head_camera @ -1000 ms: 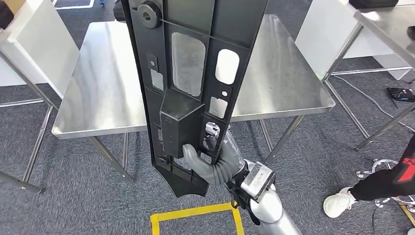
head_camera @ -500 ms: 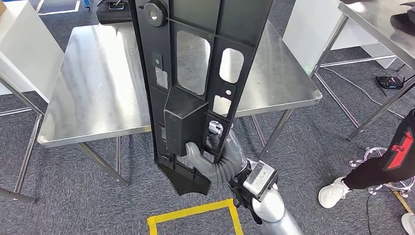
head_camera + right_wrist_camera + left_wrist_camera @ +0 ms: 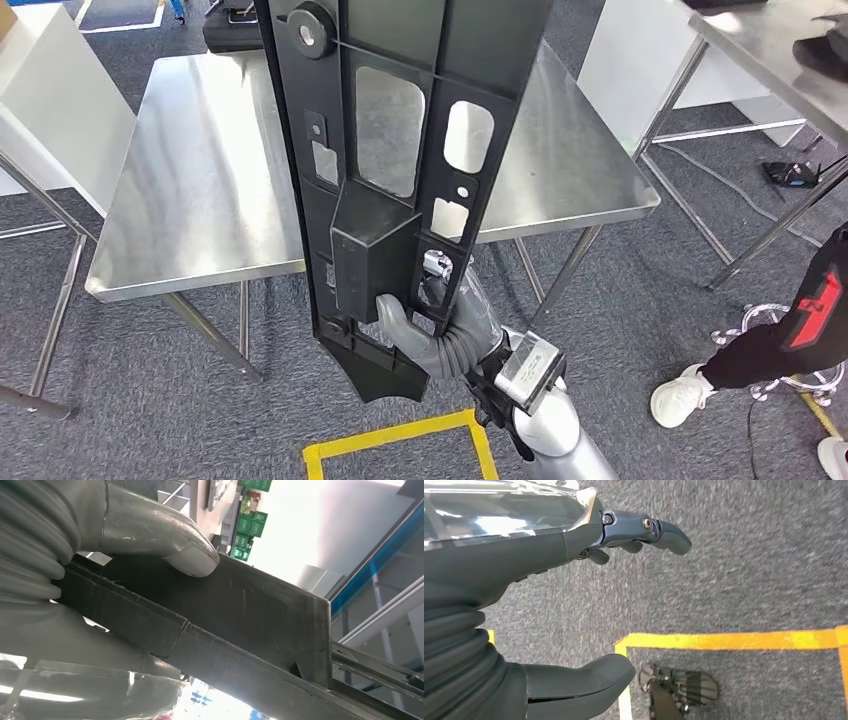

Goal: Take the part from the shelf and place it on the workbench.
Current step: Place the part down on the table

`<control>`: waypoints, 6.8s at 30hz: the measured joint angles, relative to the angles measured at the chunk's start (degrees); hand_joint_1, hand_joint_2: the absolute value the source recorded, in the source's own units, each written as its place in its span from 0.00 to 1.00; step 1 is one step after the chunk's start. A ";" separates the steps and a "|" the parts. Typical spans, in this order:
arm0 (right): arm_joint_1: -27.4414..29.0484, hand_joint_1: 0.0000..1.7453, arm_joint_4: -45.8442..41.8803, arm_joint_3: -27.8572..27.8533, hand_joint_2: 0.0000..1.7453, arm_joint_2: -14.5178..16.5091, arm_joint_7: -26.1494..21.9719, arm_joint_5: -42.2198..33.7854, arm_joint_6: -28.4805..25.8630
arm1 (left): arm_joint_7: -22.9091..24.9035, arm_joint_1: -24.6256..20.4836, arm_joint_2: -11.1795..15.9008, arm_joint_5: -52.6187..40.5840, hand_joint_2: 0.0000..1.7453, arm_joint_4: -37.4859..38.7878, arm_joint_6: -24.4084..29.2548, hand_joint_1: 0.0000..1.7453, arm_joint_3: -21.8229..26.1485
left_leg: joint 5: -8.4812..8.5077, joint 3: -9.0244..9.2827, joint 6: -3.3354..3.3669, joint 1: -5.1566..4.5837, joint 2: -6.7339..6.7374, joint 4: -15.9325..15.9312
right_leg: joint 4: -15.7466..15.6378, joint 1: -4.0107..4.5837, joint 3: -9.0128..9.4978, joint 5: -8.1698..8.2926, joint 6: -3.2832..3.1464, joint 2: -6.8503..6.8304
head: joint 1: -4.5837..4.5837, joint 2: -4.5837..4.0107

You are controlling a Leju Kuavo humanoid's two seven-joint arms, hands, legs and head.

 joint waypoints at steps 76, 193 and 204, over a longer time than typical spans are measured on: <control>2.76 1.00 -1.22 -1.51 1.00 0.20 1.03 1.69 -2.04 | -0.01 -0.11 -0.34 -3.07 1.00 0.00 -0.40 0.00 1.44 | -3.19 1.59 -2.25 0.02 -1.62 2.52 | -5.08 0.07 2.21 2.24 -2.12 0.24 | 0.33 0.00; -39.97 0.00 71.93 12.21 0.00 7.54 34.57 63.33 -16.72 | 2.94 -1.44 -0.69 -11.43 0.00 0.03 2.63 0.00 5.92 | -1.93 1.05 -1.73 -0.45 -1.68 0.31 | -5.43 0.42 1.25 3.75 -1.67 0.35 | 0.40 0.00; -39.70 0.00 62.05 -3.00 0.00 11.16 11.23 45.83 -29.10 | 2.51 -1.46 -0.74 -12.68 0.00 0.03 2.86 0.00 7.20 | -1.93 1.06 -1.73 -0.44 -1.67 0.30 | -5.42 0.43 1.25 3.75 -1.67 0.36 | 0.40 0.00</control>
